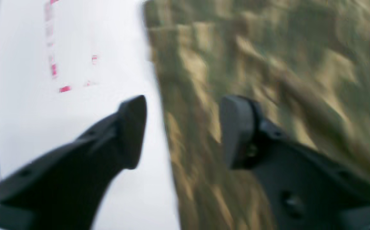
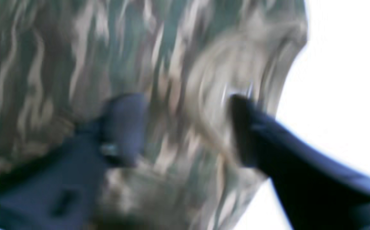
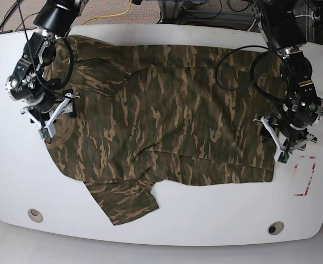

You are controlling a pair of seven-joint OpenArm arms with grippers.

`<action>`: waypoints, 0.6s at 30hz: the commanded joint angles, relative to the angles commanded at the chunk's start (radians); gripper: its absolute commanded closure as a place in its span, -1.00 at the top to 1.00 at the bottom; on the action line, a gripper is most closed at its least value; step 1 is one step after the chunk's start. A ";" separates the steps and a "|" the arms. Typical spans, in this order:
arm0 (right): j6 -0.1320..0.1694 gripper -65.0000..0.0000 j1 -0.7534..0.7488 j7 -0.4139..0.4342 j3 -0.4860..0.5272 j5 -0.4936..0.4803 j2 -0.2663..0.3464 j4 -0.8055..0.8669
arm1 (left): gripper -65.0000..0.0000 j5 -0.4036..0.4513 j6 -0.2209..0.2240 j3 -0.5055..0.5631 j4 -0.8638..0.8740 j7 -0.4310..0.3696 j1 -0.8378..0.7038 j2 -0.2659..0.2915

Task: Layout the t-shirt on the table in an organized manner, then fold the t-shirt properly
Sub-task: 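Pull the shirt edges outward with both grippers to smooth it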

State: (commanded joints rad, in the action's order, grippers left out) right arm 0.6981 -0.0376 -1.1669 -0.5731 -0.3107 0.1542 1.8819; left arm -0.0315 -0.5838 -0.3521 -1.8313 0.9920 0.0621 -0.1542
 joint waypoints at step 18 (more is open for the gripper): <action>0.000 0.88 -0.316 -0.018 -0.023 -0.044 -0.118 0.121 | 0.17 -0.002 -0.114 -0.183 -0.058 0.104 -0.107 0.025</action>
State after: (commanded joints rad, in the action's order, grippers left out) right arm 0.6981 -0.3537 -1.1853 -0.5961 -0.3552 0.0361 2.0031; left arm -0.0330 -0.6981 -0.5347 -1.8896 1.0963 -0.0453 -0.1297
